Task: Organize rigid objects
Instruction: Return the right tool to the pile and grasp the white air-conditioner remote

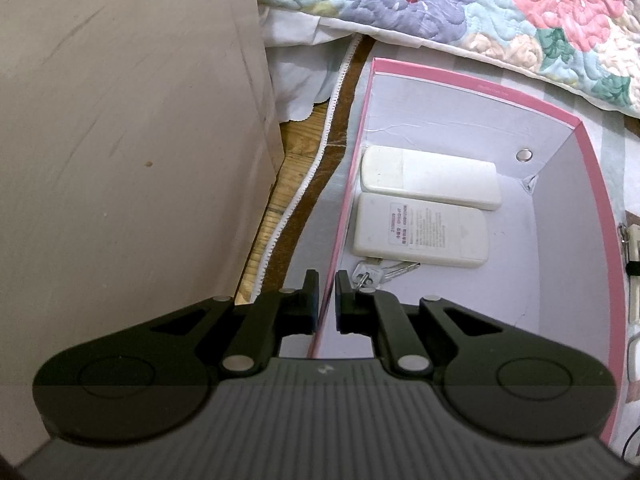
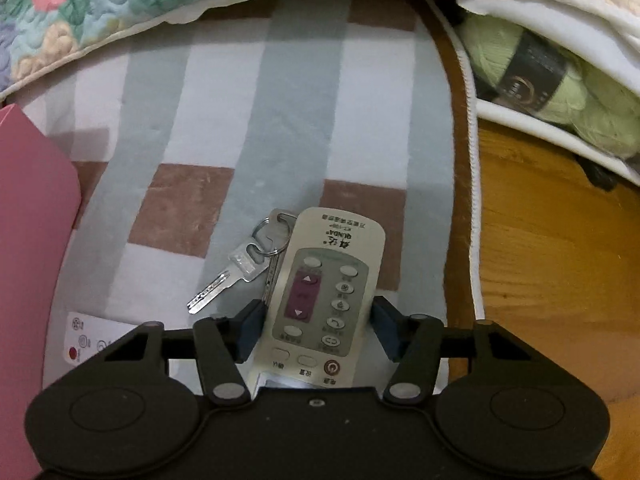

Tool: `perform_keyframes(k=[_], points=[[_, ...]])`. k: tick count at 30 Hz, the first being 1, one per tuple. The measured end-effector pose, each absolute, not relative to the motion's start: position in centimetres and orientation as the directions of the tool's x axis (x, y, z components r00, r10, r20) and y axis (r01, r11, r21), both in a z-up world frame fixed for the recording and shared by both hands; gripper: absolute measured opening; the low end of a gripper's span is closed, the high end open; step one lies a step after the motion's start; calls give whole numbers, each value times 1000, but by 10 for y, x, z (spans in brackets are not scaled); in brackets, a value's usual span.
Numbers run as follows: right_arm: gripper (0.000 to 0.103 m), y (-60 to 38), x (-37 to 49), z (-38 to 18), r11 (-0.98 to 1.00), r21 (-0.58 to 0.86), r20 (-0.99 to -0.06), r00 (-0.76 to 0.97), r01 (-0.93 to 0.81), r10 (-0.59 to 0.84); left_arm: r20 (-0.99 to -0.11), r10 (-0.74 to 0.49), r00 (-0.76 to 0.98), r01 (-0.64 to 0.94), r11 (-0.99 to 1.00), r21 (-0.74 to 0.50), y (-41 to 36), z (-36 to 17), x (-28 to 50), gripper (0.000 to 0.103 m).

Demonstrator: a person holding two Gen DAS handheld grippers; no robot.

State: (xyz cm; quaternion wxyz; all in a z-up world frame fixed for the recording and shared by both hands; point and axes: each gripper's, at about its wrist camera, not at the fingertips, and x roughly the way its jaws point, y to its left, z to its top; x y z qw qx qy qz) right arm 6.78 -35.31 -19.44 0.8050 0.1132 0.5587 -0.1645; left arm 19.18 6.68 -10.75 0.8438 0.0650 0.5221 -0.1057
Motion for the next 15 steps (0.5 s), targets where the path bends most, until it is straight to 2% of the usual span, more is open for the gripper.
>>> perform_keyframes(k=[15], points=[[59, -334, 28, -147, 927, 109, -821, 558, 360, -120, -895, -115, 431, 243, 970, -8, 67, -107, 192, 7]])
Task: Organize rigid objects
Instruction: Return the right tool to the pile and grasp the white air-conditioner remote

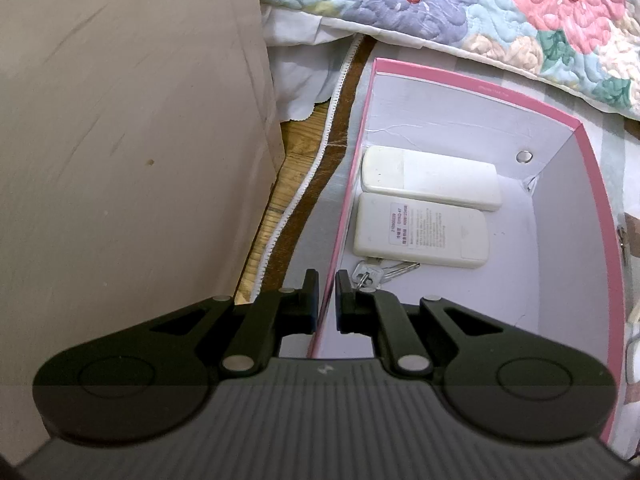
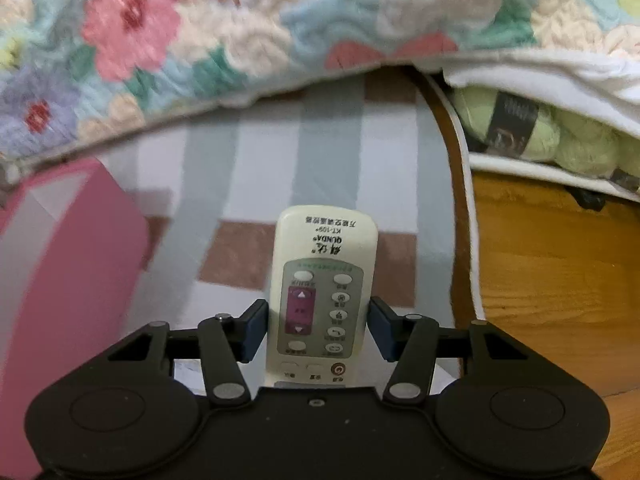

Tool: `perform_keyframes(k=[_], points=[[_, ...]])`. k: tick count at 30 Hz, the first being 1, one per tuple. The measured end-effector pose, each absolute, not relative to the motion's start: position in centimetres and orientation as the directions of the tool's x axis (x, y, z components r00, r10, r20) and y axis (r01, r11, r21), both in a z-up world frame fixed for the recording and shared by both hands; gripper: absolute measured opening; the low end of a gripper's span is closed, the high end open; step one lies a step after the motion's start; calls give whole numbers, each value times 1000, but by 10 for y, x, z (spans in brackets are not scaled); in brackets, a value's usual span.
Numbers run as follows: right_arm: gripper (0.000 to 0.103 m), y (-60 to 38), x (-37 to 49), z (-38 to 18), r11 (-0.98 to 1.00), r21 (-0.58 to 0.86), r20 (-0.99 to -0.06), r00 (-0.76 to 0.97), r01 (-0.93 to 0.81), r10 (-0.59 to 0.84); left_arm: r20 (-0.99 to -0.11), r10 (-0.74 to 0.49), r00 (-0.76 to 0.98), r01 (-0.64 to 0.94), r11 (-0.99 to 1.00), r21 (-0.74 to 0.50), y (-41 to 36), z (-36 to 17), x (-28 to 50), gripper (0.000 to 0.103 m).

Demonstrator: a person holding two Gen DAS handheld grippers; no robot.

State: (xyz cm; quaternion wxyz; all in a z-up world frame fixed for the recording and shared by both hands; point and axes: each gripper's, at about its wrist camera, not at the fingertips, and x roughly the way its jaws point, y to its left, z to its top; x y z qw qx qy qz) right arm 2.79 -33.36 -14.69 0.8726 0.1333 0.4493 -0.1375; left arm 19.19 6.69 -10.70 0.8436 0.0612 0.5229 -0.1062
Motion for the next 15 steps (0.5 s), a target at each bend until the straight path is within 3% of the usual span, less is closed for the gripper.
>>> perform_keyframes(k=[8, 15], points=[[58, -303, 24, -118, 940, 157, -742, 664, 304, -91, -897, -123, 425, 243, 970, -18, 70, -107, 194, 7], [58, -261, 29, -72, 971, 138, -604, 793, 197, -75, -896, -112, 429, 258, 966, 2, 68, -107, 193, 7]])
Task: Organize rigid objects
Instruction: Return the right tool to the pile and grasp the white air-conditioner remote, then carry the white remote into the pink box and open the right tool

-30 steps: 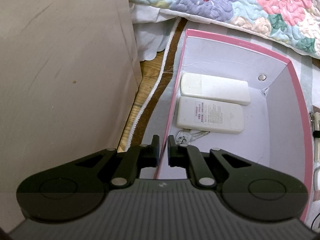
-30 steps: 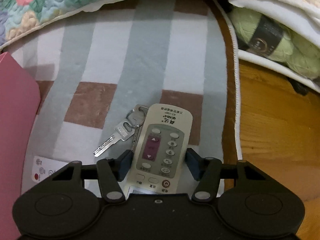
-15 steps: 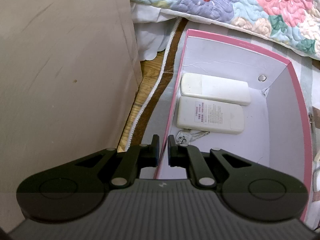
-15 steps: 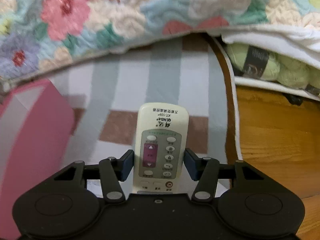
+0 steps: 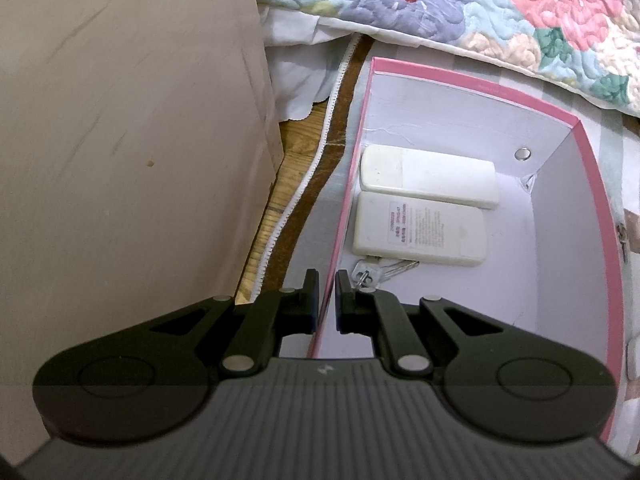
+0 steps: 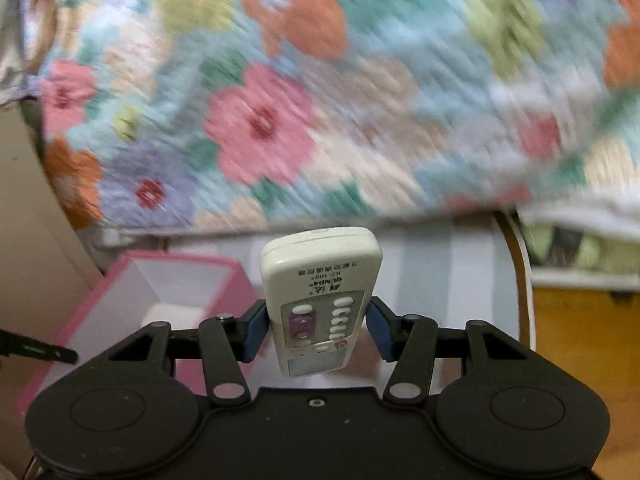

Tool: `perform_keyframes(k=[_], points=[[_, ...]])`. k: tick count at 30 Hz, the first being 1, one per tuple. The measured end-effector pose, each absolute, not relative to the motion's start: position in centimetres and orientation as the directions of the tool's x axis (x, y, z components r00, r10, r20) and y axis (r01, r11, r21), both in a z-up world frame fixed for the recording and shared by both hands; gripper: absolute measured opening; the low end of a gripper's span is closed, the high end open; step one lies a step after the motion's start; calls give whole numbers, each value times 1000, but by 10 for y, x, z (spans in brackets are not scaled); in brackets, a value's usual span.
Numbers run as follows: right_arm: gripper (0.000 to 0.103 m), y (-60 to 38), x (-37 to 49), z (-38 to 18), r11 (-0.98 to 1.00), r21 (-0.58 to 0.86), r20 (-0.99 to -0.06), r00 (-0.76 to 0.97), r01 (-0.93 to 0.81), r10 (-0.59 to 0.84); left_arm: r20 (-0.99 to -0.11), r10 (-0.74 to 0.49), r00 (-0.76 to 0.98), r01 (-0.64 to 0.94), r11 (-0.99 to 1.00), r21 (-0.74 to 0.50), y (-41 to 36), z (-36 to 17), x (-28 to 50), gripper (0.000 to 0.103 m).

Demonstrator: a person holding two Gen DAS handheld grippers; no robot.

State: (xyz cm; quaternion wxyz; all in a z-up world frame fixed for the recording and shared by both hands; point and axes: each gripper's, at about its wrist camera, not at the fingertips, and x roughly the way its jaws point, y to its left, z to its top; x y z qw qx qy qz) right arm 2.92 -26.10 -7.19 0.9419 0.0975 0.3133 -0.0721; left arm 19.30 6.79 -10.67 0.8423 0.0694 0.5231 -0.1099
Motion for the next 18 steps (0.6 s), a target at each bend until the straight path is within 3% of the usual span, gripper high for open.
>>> perform_keyframes(k=[7, 13, 18], points=[[58, -212, 53, -38, 974, 227, -547, 829, 13, 116, -898, -138, 418, 257, 966, -28, 72, -107, 194, 7], [58, -178, 75, -51, 889, 457, -535, 785, -44, 313, -897, -125, 424, 263, 965, -10, 69, -106, 193, 7], [58, -143, 115, -76, 906, 414, -649, 671, -84, 358, -896, -145, 420, 258, 965, -35, 73, -107, 194, 6]])
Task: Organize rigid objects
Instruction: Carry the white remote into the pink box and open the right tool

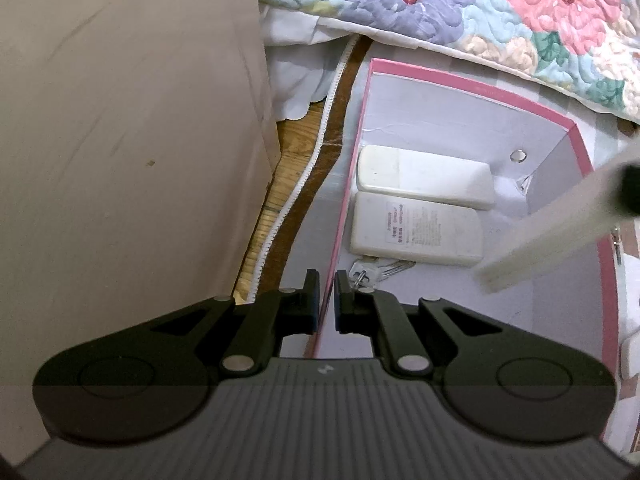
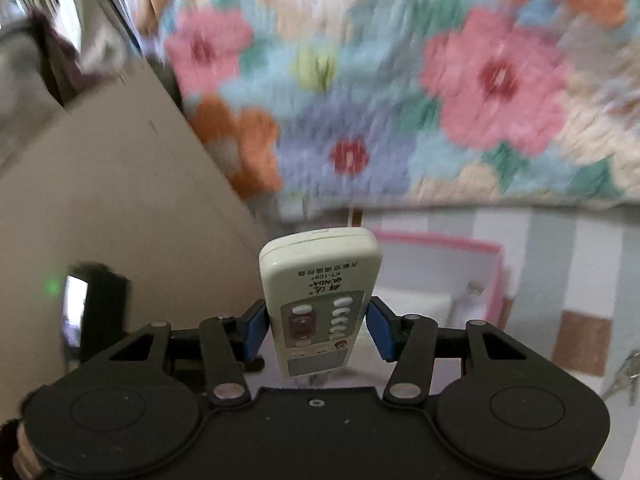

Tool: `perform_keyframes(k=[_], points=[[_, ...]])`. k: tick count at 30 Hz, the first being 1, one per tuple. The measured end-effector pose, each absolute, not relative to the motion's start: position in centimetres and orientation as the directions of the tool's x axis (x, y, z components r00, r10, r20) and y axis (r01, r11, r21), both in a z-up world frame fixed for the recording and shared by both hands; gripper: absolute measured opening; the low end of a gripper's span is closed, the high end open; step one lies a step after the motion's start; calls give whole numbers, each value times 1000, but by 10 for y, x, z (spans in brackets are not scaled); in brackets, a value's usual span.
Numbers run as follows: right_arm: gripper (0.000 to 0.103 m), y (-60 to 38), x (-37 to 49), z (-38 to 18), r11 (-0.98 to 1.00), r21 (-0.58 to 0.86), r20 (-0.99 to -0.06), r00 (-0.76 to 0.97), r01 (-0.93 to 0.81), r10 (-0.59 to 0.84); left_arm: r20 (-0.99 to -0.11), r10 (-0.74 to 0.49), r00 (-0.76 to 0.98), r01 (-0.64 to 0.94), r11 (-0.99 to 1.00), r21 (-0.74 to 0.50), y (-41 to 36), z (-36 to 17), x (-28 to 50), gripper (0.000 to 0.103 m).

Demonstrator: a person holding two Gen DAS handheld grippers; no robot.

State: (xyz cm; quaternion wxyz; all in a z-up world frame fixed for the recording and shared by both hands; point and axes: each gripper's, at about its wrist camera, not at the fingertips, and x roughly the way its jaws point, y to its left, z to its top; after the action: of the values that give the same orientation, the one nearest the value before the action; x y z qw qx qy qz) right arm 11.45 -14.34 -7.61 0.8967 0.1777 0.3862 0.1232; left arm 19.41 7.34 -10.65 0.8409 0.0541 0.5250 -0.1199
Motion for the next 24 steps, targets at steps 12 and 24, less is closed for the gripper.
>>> perform_keyframes(k=[12, 24], points=[[59, -131, 235, -136, 893, 406, -866, 395, 195, 308, -884, -138, 446, 276, 961, -11, 72, -106, 189, 6], [59, -126, 256, -169, 864, 433, -873, 358, 257, 331, -858, -179, 482, 283, 958, -41, 77, -96, 186, 5]])
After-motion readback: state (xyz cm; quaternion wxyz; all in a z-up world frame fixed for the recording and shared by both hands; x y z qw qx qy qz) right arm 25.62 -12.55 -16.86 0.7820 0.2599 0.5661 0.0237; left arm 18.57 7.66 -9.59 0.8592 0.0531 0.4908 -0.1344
